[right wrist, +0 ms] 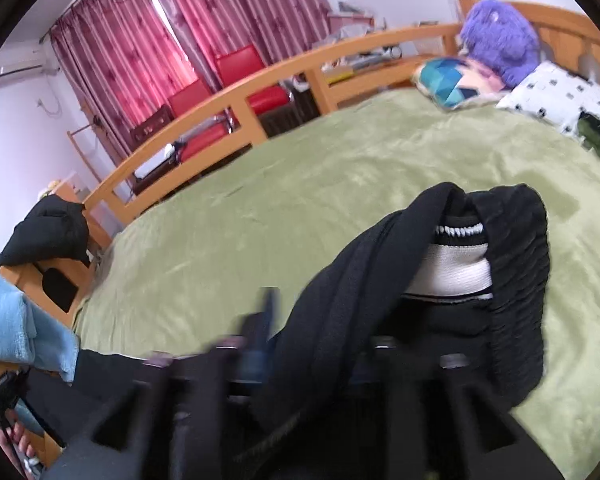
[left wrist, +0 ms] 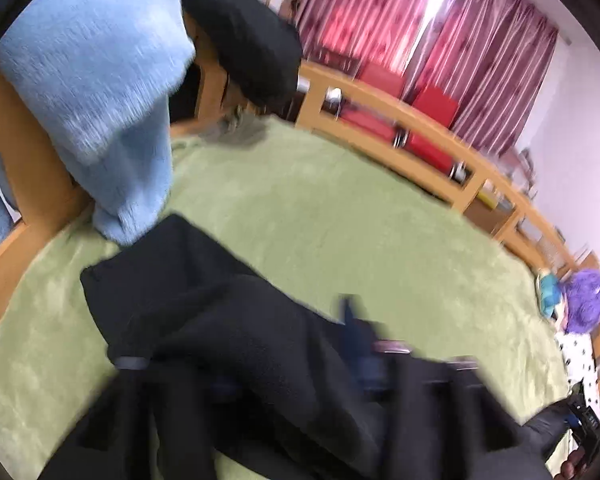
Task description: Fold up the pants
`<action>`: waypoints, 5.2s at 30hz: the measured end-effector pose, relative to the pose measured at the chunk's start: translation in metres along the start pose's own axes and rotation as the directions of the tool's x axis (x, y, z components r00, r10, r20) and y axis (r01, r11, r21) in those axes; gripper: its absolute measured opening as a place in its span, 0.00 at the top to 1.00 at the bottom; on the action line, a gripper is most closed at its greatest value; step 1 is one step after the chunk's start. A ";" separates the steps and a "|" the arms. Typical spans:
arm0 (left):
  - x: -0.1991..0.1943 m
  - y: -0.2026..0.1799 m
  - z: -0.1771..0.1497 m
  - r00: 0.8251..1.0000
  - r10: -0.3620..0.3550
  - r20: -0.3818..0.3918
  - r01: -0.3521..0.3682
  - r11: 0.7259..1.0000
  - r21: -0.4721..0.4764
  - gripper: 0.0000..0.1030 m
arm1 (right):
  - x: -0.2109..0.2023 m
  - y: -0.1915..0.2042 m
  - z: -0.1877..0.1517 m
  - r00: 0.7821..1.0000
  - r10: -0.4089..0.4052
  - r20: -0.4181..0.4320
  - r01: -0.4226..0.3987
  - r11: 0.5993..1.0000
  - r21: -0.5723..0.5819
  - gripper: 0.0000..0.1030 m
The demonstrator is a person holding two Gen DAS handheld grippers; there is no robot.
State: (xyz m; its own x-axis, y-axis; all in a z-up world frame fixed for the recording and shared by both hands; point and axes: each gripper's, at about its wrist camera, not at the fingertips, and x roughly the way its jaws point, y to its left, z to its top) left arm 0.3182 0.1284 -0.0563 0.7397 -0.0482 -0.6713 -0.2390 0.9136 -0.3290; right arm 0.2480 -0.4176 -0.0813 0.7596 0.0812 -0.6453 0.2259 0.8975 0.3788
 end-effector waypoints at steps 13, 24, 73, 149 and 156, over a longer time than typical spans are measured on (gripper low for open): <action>-0.006 0.017 -0.106 0.992 0.030 -0.126 -0.030 1.000 0.006 0.26 | -0.011 -0.023 -0.125 0.980 0.006 -0.200 -0.012 1.000 -0.027 0.40; 0.060 0.035 -0.178 0.937 -0.188 -0.294 0.131 0.970 -0.204 0.26 | 0.013 -0.092 -0.164 0.965 0.071 -0.252 -0.009 0.971 0.238 0.40; -0.153 0.035 -0.335 0.912 -0.220 -0.347 0.204 0.976 -0.081 0.85 | -0.219 -0.152 -0.235 0.968 -0.226 -0.105 0.216 0.972 -0.096 0.66; -0.069 0.182 -0.134 0.968 0.205 -0.144 -0.202 0.979 0.037 0.32 | -0.111 0.064 -0.209 0.988 0.105 -0.115 -0.144 0.895 -0.422 0.40; 0.009 0.205 -0.114 0.942 0.229 -0.244 -0.223 0.973 0.053 0.32 | -0.033 0.123 -0.231 0.945 0.105 -0.308 -0.255 0.827 -0.502 0.40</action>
State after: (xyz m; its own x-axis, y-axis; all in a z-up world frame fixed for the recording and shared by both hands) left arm 0.2043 0.2690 -0.2058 0.4888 0.0654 -0.8700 -0.3642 0.9214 -0.1354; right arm 0.1101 -0.2100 -0.1670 0.5540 0.3048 -0.7747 -0.3132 0.9385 0.1453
